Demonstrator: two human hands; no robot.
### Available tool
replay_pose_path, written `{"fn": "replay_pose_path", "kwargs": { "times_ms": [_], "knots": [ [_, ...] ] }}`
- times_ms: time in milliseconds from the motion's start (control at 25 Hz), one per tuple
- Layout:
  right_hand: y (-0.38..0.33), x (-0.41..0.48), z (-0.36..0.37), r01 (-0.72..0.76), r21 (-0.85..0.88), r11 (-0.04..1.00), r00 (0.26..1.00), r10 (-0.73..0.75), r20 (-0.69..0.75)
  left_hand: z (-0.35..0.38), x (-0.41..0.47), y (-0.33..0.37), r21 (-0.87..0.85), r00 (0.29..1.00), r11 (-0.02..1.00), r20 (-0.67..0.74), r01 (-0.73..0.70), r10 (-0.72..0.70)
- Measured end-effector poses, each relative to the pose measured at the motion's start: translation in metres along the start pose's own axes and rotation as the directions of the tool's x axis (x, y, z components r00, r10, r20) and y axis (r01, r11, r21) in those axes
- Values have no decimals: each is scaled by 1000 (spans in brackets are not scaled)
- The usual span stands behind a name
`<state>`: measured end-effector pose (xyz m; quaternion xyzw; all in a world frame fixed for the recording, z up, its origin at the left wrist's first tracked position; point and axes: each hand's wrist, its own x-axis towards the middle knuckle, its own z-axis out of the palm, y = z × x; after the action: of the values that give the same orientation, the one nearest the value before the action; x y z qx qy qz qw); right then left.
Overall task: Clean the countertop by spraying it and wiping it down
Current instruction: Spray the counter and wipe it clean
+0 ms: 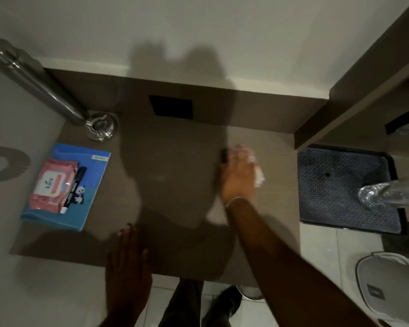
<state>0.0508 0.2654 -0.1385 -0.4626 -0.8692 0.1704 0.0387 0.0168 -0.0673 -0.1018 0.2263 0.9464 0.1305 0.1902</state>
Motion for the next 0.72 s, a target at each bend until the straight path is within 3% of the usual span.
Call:
{"fn": "replay_pose_path", "kwargs": {
  "times_ms": [80, 120, 160, 200, 280, 360, 440, 560, 640, 720],
  "knots": [
    [-44, -78, 39, 393, 22, 919, 919, -394, 26, -2, -14, -3, -5, 996, 997, 16, 82, -82],
    [-53, -132, 50, 534, 23, 845, 836, -532, 131, -3, -20, -5, -2, 994, 994, 5, 113, -113],
    [-47, -178, 55, 584, 31, 811, 790, -576, 211, -5, -23, -5, 3, 992, 992, -9, 129, -129],
    [-26, -210, 55, 573, 12, 820, 794, -558, 241, -6, -25, -6, 13, 992, 992, -12, 129, -129],
    [44, -233, 35, 451, -25, 892, 871, -434, 229, -5, -25, -8, 39, 994, 994, 6, 105, -105],
    [114, -225, -4, 200, -114, 973, 965, -176, 196, -2, -22, -6, 15, 994, 995, 17, 104, -104],
    [158, -188, -37, -8, -202, 979, 994, 30, 105, 2, -19, 0, -23, 996, 995, 2, 93, -93],
    [124, -110, -43, -195, -166, 967, 980, 199, 4, 9, -16, 11, -21, 998, 1000, -62, 7, -8],
    [54, -83, -24, -102, -95, 990, 994, 104, 18, 10, -16, 13, -9, 994, 999, -101, -39, 38],
    [-19, -113, 17, 243, -10, 970, 970, -243, 32, 8, -15, 11, 7, 993, 999, -108, -53, 54]
  ]
}}
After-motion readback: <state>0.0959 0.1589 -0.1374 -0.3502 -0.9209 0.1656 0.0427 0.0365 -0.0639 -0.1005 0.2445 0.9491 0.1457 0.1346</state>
